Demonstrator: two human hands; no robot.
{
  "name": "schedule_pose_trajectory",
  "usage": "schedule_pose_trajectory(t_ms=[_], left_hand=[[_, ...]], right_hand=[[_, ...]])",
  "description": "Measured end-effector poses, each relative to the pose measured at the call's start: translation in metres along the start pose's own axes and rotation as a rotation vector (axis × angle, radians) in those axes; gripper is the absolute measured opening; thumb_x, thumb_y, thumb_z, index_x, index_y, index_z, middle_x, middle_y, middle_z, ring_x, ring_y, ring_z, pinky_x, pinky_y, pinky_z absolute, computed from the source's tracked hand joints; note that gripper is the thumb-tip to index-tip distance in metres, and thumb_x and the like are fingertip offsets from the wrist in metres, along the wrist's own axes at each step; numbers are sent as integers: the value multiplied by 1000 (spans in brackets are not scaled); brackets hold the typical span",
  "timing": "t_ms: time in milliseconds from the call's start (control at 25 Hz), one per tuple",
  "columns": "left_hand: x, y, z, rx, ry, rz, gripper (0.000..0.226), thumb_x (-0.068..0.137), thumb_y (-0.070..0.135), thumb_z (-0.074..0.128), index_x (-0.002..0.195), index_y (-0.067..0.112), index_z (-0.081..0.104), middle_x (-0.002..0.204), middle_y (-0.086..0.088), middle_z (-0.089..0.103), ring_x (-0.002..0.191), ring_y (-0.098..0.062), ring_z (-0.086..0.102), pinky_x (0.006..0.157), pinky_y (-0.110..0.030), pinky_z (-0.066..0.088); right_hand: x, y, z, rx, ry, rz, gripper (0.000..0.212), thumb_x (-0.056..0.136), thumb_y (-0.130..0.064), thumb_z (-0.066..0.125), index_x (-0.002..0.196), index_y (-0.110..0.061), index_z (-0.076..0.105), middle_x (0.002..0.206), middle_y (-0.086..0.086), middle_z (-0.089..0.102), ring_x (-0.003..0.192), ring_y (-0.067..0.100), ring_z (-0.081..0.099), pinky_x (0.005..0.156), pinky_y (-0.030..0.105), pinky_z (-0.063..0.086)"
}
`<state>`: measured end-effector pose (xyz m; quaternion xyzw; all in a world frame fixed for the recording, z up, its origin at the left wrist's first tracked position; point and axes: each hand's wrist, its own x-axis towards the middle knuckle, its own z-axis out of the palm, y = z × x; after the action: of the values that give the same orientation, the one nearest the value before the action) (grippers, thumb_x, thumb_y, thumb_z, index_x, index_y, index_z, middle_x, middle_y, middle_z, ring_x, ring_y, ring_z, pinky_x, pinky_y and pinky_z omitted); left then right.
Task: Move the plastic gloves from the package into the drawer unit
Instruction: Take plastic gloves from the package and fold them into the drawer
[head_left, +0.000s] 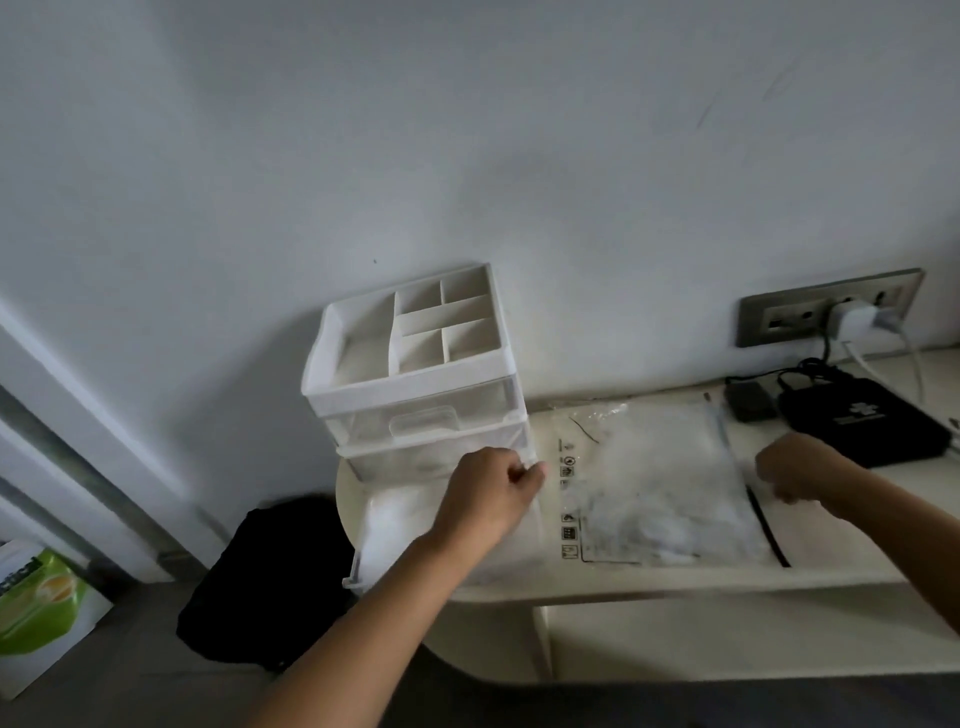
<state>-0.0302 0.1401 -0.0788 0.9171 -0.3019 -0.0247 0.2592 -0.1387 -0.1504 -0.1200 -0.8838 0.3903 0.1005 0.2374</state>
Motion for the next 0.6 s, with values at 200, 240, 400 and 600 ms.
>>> schedule_pose_trajectory(t_ms=[200,240,400,600], left_hand=[[13,53,62,-152,-138,148,28,91,36,60,101,10,66,115,-5,64,112,-17,56,96,-24,39],[16,60,75,-119,-176,157,34,91,36,59,114,12,62,130,-5,56,126,-17,47,104,-24,31],[23,67,117,72,-366,110,80,88,63,45,151,20,20,161,-2,2,148,-20,-2,117,-48,-4],[21,64,148,138,-354,97,117,53,84,1,153,24,2,160,-1,-11,146,-21,-17,112,-51,-17]], right_hand=[[-7,19,5,560,-16,-82,37,85,16,43,105,-4,67,105,14,60,88,23,56,80,32,48],[-7,22,5,641,-10,-84,33,85,15,48,107,-3,66,107,15,60,90,25,57,85,36,49],[-7,26,6,900,-62,-26,56,77,-1,73,127,3,49,114,21,54,94,30,58,86,39,50],[-1,25,17,668,102,-48,41,82,-11,72,119,-1,58,83,5,59,71,15,57,64,25,45]])
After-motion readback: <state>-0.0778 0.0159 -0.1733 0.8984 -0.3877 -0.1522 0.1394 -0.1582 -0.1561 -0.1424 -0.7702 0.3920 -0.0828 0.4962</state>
